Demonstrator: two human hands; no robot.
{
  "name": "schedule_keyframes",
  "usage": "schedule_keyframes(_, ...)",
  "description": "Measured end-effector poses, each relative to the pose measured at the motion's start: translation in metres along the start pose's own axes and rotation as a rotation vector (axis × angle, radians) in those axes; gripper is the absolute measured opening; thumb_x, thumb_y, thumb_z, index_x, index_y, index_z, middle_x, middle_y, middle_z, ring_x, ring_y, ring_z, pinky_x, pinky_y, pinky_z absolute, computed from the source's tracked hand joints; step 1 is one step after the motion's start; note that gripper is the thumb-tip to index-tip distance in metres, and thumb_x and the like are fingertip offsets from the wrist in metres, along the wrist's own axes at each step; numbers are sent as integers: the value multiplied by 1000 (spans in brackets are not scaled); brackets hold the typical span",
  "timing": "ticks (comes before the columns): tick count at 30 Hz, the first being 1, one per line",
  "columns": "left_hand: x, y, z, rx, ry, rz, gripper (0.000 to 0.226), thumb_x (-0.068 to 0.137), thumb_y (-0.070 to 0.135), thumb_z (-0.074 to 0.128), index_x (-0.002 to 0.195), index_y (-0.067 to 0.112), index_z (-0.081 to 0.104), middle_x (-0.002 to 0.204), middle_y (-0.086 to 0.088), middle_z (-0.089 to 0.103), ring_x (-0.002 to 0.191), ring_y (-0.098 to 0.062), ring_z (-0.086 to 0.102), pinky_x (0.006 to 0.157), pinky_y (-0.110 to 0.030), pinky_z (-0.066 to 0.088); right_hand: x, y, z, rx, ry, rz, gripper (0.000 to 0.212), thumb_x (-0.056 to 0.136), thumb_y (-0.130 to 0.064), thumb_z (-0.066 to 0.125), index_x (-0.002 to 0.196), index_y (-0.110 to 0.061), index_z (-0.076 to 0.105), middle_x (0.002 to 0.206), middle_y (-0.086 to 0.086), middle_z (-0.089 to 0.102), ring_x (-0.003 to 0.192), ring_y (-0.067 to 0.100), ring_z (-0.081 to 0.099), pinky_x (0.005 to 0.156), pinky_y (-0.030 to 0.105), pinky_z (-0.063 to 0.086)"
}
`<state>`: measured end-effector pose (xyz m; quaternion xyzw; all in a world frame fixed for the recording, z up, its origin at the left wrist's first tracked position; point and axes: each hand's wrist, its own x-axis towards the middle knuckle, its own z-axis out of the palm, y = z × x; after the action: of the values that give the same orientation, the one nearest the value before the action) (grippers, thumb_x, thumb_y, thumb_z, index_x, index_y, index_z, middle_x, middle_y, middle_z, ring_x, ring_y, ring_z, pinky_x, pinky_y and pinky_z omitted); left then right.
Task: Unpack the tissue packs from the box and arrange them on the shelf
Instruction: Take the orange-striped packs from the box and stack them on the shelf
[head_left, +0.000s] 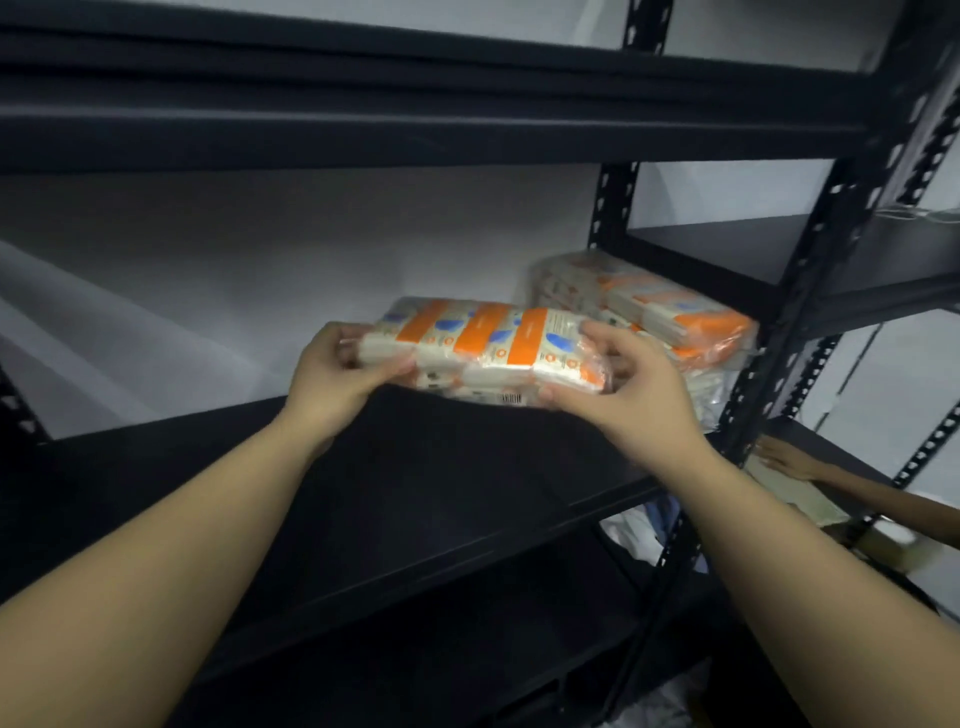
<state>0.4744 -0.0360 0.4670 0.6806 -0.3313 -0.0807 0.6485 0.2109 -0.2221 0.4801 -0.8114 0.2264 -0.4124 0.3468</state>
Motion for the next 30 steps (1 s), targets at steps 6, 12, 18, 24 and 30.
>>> schedule_keyframes(6,64,47,79,-103,-160,105,32,83,20,87,109,17,70,105,1,77,100,-12,74,90,-31,59,28,-7,-67,-89,145,-37,85,63,-61,93,139,-37,63,124,-1,53,103,7,68,93,28,59)
schedule_keyframes(12,119,73,150,-208,-330,131,30,97,12,70,124,-1,69,126,-21,71,111,-31,69,101,-43,53,57,5,-100,-171,239,-75,81,71,-62,88,143,-37,58,117,-2,44,102,8,63,96,30,59)
schedule_keyframes(18,161,82,202,-208,-369,89,36,98,14,68,134,9,65,129,-9,72,121,-28,67,107,-37,51,81,20,-112,-253,300,-54,83,75,-68,82,146,-35,55,119,-2,40,103,16,62,100,35,56)
schedule_keyframes(24,180,68,230,-205,-374,91,46,91,23,71,136,12,65,128,-5,73,117,-20,68,95,-30,51,83,40,-107,-223,340,-31,77,73,-69,82,139,-37,60,119,-1,40,104,18,61,98,37,57)
schedule_keyframes(30,188,54,240,-161,-418,127,44,97,15,68,140,8,61,137,-6,68,127,-18,64,95,-22,52,79,52,-104,-252,335,-12,75,73,-68,83,137,-36,61,119,1,43,105,15,56,96,33,56)
